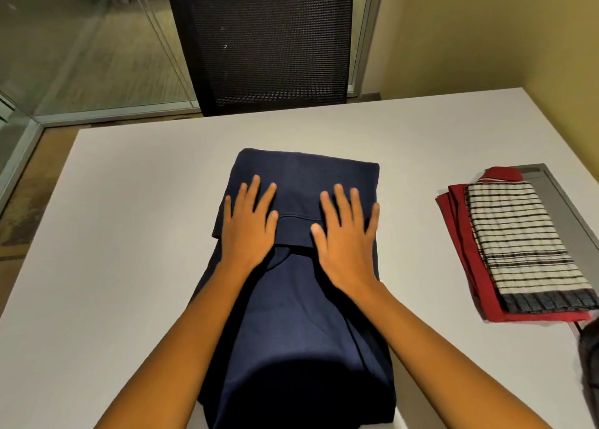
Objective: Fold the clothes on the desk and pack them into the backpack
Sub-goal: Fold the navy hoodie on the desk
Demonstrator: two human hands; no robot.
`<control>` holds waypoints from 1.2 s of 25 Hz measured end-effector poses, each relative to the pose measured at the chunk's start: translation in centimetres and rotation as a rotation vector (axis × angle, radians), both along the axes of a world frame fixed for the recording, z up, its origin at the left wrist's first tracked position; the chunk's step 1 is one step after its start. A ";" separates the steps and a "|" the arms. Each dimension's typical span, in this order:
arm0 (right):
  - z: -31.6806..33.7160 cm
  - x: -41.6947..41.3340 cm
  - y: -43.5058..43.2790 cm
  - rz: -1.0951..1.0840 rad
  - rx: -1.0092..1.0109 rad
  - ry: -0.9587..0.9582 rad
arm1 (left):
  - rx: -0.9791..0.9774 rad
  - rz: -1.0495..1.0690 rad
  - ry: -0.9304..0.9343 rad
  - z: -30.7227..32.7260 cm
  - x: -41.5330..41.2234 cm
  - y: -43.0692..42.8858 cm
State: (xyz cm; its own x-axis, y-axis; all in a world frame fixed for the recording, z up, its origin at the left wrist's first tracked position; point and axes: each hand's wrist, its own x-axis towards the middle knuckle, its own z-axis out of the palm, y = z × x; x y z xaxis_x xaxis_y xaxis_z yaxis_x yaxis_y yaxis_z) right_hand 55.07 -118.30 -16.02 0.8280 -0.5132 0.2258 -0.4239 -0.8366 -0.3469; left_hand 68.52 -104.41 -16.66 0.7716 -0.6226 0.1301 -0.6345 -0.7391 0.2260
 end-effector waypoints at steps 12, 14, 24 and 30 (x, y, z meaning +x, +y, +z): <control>-1.9 -6.4 1.9 0.297 -0.204 0.129 | 0.050 -0.023 0.133 -0.7 -7.2 4.7; -2.1 -10.2 3.8 0.404 -0.248 0.123 | 0.000 -0.019 0.164 -0.5 -10.6 7.8; -3.2 -24.6 14.6 0.870 -0.029 0.161 | -0.173 0.345 0.473 1.1 -27.4 25.7; -3.9 -27.0 17.5 0.959 -0.092 0.211 | -0.085 0.385 0.514 1.2 -32.6 28.4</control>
